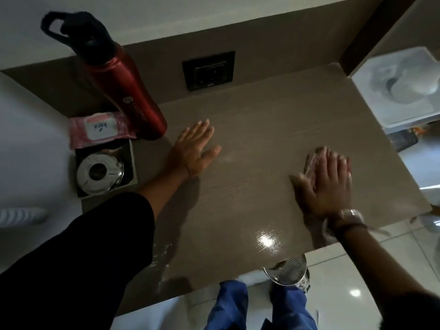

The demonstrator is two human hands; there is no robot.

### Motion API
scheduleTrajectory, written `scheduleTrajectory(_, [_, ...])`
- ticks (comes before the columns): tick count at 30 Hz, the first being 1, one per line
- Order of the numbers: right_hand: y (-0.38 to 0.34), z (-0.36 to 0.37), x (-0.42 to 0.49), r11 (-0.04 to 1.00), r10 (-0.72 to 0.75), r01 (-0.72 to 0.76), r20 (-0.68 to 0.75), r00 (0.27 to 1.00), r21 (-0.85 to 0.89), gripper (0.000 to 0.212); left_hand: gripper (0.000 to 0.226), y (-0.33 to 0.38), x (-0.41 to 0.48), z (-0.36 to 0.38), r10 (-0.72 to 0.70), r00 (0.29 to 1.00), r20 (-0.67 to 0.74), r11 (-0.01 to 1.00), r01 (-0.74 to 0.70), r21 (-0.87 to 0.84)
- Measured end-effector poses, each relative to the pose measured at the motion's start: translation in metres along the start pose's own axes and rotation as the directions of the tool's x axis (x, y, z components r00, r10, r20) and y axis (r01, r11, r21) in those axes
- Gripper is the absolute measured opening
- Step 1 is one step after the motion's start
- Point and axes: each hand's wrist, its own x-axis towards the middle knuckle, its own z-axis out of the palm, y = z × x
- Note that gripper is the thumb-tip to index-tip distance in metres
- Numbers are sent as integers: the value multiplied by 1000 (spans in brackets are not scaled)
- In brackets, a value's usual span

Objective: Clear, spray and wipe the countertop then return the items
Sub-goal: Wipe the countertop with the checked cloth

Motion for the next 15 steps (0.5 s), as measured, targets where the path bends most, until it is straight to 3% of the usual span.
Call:
scheduleTrajectory(1, [-17,0,21,1000,28,-28,-20,999,-13,98,83,0,-1,0,-5,1000,-1,1000,5,-8])
scheduleTrajectory(2, [-42,4,36,998,-34,32,-32,999,-55,97,82,1,-1,-1,-10,1000,-3,1000,10,-25])
scheduleTrajectory(4, [-100,14,40,948,-294,296,33,955,-121,94,80,-1,0,-1,-20,1000,-2,996,20,-84])
scheduleTrajectory(7, [-155,38,-27,740,-647,667,175,742,-91,96,70,-1,3,0,-52,999,-14,987,49,-154])
scheduleTrajectory(10, [-141,49,-119,539,-820,842,238,521,14,93,74,-2,4,-2,-54,998,23,986,57,-159])
scheduleTrajectory(11, [-126,47,-134,517,-838,855,227,497,38,91,78,-2,4,-1,-41,999,23,990,44,-138])
scheduleTrajectory(12, [-108,43,-137,533,-838,842,185,513,82,86,82,-2,4,0,-34,999,21,992,36,-121])
scheduleTrajectory(13, [-87,38,-130,595,-803,797,123,584,102,80,84,-3,4,1,-36,999,17,993,37,-112])
scheduleTrajectory(15, [-52,29,-95,805,-593,591,38,804,52,76,86,-5,6,2,-40,999,23,994,43,-102])
